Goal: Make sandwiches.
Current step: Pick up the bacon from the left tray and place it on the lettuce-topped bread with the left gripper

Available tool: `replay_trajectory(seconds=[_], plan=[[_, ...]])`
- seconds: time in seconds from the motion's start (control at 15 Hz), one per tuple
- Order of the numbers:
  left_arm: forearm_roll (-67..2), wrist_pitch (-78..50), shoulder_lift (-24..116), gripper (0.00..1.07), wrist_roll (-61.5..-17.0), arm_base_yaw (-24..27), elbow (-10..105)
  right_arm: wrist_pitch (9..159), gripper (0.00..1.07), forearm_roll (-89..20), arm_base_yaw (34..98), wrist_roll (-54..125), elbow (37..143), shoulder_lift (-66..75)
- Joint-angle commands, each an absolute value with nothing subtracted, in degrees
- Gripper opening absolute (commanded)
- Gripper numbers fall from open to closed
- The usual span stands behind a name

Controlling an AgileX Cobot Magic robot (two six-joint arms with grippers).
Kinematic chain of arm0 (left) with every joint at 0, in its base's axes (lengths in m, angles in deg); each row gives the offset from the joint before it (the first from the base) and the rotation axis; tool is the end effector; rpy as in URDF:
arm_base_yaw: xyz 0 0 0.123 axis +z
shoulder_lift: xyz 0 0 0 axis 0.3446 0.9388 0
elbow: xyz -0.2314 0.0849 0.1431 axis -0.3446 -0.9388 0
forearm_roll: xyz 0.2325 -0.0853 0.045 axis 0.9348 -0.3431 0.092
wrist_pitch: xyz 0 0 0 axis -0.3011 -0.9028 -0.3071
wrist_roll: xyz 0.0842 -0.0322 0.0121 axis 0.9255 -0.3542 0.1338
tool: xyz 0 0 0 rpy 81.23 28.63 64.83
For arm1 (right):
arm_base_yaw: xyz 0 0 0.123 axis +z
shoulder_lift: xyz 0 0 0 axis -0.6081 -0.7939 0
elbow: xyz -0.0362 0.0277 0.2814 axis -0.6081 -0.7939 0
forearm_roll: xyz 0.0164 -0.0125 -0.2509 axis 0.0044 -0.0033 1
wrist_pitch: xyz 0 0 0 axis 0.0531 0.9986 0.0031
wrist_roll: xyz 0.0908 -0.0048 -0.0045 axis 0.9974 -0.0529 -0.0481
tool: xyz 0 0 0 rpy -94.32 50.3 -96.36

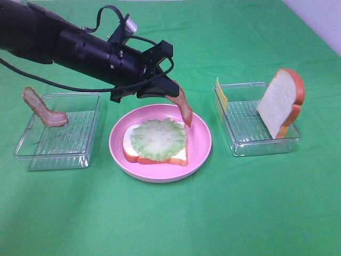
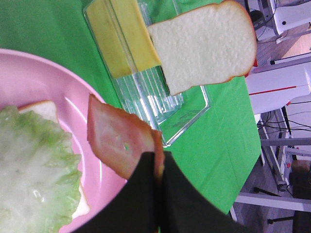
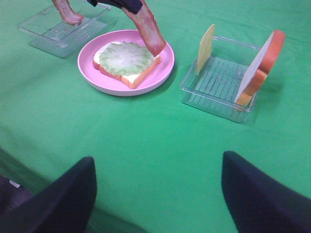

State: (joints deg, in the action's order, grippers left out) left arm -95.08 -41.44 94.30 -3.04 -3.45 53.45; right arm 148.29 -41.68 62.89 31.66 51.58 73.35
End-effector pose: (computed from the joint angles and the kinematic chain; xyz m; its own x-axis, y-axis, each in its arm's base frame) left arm 0.3699 -0.2225 0.1786 -0.9388 -0.0676 -0.3378 0.2258 0.6198 -0.7515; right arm -0.0111 0.0059 0.2808 -0.3530 -0.2557 -0.9000 -0.5465 0.8371 -0.0234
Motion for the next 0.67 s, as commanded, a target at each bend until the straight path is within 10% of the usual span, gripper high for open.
replay_trajectory(seconds=[0.07, 0.47, 0.67], plan=[[-95.7, -44.2, 97.2, 0.0, -2.4, -3.6, 53.7, 148.5, 0.69, -41.3, 62.8, 31.2, 51.3, 74.1], [-82.7, -43.7, 98.1, 0.06, -10.4, 0.2, 53.7, 148.5, 0.69, -41.3, 62.8, 31.2, 51.3, 74.1], [-75.7, -44.2, 98.1, 0.57, -15.3, 0.1, 53.7, 148.5, 0.69, -41.3, 62.8, 31.2, 51.3, 74.1]])
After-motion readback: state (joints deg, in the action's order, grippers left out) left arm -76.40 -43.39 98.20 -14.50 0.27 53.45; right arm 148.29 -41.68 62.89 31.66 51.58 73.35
